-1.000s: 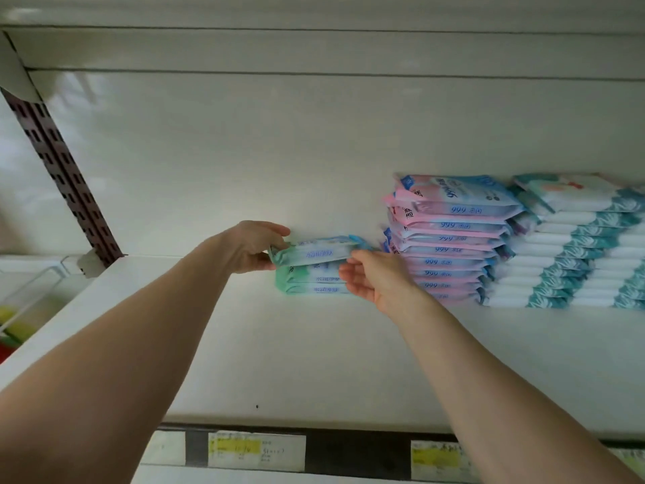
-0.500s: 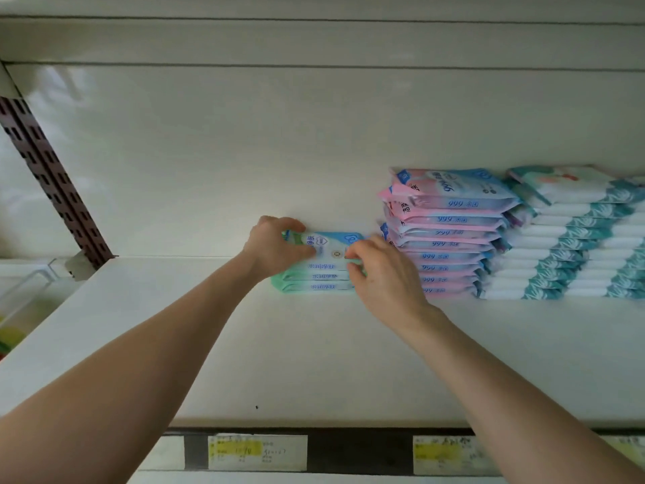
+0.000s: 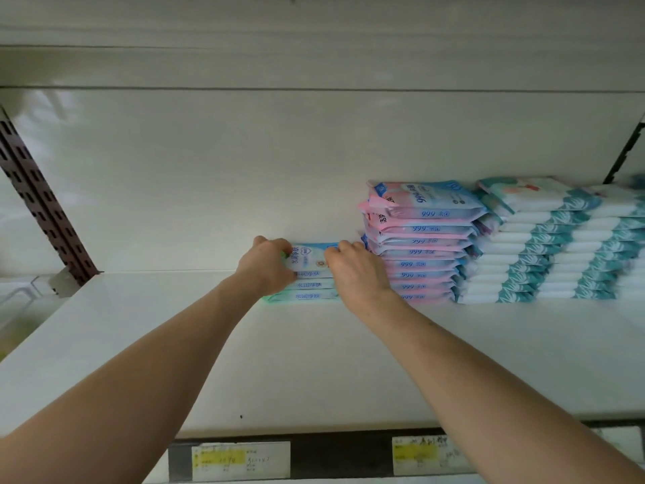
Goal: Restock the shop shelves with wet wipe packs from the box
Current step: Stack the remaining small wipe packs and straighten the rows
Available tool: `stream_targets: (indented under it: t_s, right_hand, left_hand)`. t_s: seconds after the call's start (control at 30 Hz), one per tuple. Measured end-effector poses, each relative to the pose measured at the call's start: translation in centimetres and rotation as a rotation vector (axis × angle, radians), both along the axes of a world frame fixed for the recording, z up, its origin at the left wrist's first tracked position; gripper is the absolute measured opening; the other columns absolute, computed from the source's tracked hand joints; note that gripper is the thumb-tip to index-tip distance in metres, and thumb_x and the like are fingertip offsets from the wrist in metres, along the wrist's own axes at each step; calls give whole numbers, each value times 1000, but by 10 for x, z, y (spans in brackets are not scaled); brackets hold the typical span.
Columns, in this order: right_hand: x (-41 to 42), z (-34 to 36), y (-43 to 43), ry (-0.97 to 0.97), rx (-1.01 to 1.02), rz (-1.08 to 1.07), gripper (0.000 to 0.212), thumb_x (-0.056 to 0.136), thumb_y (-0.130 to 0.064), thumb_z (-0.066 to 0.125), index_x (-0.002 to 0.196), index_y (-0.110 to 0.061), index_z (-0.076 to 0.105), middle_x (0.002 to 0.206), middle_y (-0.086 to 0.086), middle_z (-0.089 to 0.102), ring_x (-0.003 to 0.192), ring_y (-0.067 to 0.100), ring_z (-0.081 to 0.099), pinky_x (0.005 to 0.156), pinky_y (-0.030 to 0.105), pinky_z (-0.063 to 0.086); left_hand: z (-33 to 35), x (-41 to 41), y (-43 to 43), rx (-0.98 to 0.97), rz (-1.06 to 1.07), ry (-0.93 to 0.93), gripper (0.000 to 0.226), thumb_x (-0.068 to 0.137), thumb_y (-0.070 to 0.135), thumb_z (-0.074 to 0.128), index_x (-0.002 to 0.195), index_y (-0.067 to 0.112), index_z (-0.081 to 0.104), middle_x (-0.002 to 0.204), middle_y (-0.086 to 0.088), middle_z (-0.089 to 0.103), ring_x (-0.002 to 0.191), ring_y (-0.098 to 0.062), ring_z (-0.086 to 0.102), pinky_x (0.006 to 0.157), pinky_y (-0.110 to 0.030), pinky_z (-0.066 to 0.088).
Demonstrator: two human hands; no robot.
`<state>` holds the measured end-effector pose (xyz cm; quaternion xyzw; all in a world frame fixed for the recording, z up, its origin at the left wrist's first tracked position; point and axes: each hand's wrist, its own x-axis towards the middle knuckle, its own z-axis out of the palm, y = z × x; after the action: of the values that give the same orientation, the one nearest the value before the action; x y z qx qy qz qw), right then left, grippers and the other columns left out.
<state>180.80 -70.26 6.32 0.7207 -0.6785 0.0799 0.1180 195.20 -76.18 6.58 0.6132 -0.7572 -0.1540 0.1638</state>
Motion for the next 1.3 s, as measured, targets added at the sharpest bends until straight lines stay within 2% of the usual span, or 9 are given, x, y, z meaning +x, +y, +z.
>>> stream_targets:
  t_s: [0.1,0.23,0.3,0.53,0.73,0.87,0.93,1.03,1.3]
  right_hand:
    - [-2,3,-1,-15,18,8,35,89,8,43,120,-5,52,120,12,52,113,30,49,80,35,42]
    - [-7,3,-2,-13,38,22,37,87,8,49,121,-8,53,120,11,53,111,29,52,77,35,40]
    - [-8,3,-3,-13,41,25,38,87,7,50,121,-9,54,119,10,53,110,29,53,75,34,39]
    - [-11,-1,-11,6,20,22,29,93,-1,50,118,-13,58,116,8,57,106,27,57,69,31,35]
    - [-11,0,-13,10,23,14,29,92,-2,51,117,-14,60,115,7,58,104,27,58,69,31,36]
    - [-9,0,-13,13,17,10,30,91,-1,53,117,-14,59,115,7,58,104,27,58,69,30,36]
    - [-8,0,-13,17,18,5,31,91,1,50,117,-13,59,116,8,58,105,27,57,69,31,36]
    - [-7,1,-13,15,30,-11,32,91,2,48,117,-12,59,117,9,57,107,28,56,70,32,35]
    - [1,1,-3,48,79,74,37,92,-4,49,125,-18,58,122,6,53,115,27,49,78,33,38]
  left_hand:
    - [0,2,-2,66,7,83,49,82,25,71,128,21,55,128,-9,40,90,-23,52,82,-28,46]
    - [0,11,-2,244,120,567,56,82,34,73,131,17,52,125,-7,50,97,-21,55,74,-28,45]
    - [0,15,-2,314,254,738,55,87,31,67,135,12,47,121,-5,53,102,-22,52,82,-36,46]
    - [-3,29,2,599,347,808,21,93,21,57,107,6,58,98,-15,64,87,-29,64,87,-49,54]
    - [-1,33,-1,679,332,692,28,90,31,57,109,10,59,105,-14,64,84,-26,64,74,-43,57]
    - [-5,24,-1,496,402,658,31,90,30,59,109,5,57,102,-12,62,82,-26,60,74,-39,52]
    - [-9,17,-3,165,393,456,37,87,31,61,117,10,56,117,-12,54,96,-28,56,80,-38,50]
    - [-8,4,4,-232,126,153,32,87,31,60,117,20,62,122,-8,50,114,-27,47,95,-38,41]
    - [-3,-13,20,-252,-58,-337,35,94,23,46,127,27,57,120,-2,55,112,-23,48,95,-35,33]
